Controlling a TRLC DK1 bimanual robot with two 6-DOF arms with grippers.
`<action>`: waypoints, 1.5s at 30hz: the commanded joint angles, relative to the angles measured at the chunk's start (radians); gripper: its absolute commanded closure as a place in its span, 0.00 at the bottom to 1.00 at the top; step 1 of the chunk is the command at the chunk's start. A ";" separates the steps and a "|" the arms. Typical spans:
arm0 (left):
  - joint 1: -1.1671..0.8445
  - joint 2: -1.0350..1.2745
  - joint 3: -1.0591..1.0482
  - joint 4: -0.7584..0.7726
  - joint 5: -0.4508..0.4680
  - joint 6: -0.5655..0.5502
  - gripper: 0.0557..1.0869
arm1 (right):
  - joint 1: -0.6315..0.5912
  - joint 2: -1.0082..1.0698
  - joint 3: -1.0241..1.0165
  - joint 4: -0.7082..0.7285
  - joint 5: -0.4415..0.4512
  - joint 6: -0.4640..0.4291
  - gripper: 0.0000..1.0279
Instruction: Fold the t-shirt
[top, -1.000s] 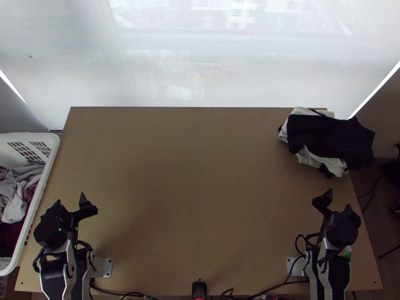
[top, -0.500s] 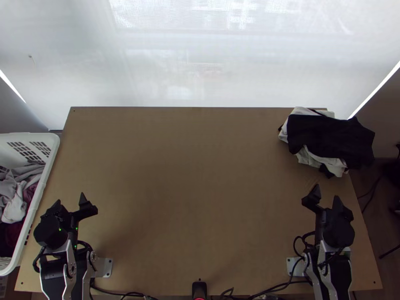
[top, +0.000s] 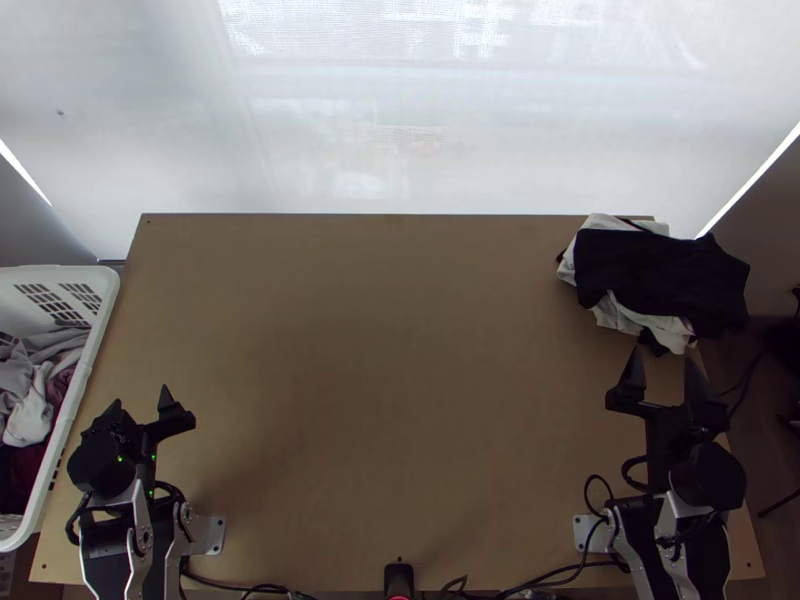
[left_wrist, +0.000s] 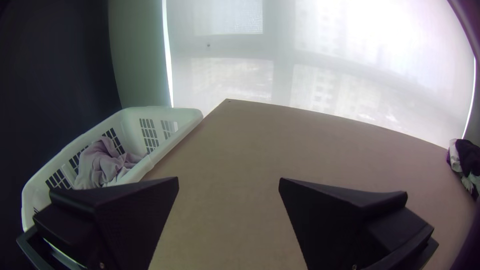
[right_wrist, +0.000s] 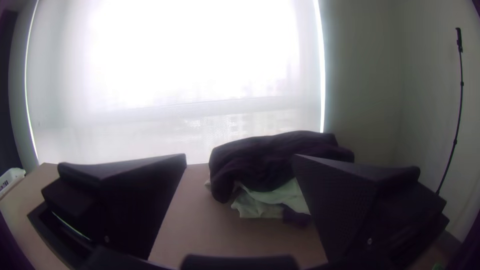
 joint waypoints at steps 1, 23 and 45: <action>0.000 0.000 0.000 0.000 0.000 0.001 0.05 | 0.000 0.177 0.175 -0.103 -0.005 -0.083 0.05; 0.014 0.129 0.123 0.025 -0.021 0.091 0.05 | 0.084 0.699 0.658 -0.495 0.120 0.070 0.05; 0.476 1.134 0.846 0.129 -0.023 0.108 0.05 | 0.141 0.756 0.807 -0.587 0.119 -0.128 0.05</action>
